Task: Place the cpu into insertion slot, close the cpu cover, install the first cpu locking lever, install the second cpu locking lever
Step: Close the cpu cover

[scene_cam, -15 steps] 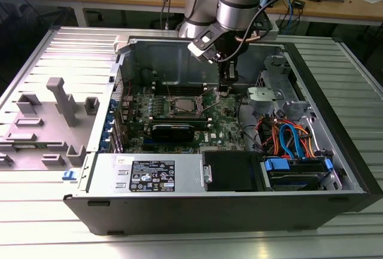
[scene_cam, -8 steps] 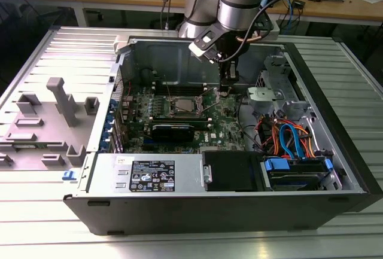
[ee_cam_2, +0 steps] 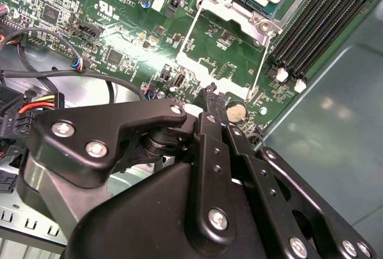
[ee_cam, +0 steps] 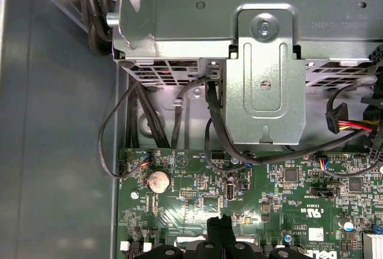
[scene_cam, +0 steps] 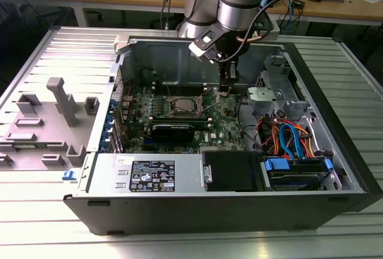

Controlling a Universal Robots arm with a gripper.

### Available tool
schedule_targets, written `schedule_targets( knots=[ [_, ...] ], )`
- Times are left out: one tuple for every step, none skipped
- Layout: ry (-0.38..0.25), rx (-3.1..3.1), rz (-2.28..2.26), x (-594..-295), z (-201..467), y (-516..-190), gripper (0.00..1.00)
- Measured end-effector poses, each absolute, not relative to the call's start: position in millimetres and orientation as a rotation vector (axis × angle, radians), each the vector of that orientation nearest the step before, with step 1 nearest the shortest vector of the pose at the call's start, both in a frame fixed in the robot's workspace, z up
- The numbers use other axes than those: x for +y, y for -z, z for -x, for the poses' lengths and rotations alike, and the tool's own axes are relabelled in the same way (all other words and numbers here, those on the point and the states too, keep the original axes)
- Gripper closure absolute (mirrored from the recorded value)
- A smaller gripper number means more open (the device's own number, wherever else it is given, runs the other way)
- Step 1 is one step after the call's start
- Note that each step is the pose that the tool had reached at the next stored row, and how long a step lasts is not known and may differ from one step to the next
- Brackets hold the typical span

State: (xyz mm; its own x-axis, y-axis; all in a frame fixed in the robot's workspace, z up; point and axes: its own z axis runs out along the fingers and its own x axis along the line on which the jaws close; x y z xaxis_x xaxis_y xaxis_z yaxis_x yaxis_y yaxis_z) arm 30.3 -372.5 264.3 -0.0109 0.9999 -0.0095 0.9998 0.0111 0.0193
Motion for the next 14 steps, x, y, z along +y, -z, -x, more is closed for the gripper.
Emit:
schedule_targets(
  knots=[
    [-0.011, 2.219, -2.195, -372.5, -30.3, -264.3, 0.89],
    [-0.011, 2.219, -2.195, -372.5, -30.4, -264.3, 0.89],
    [-0.011, 2.219, -2.195, -372.4, -31.5, -264.3, 0.89],
    [-0.011, 2.219, -2.195, -372.4, -32.1, -264.3, 0.89],
    [-0.011, 2.219, -2.195, -372.4, -33.4, -264.3, 0.89],
    [-0.011, 2.219, -2.195, -372.2, -34.4, -264.4, 0.89],
    [-0.011, 2.219, -2.195, -372.2, -34.8, -264.3, 0.89],
    [-0.011, 2.219, -2.195, -372.1, -35.5, -264.3, 0.89],
    [-0.011, 2.219, -2.195, -372.1, -35.9, -264.3, 0.89],
    [-0.011, 2.219, -2.195, -372.1, -36.2, -264.3, 0.89],
    [-0.011, 2.219, -2.195, -372.1, -36.2, -264.3, 0.89],
    [-0.011, 2.219, -2.195, -372.1, -36.3, -264.2, 0.89],
    [-0.011, 2.219, -2.195, -372.1, -36.4, -264.2, 0.89],
    [-0.011, 2.219, -2.195, -372.1, -36.4, -264.2, 0.89]
  ],
)
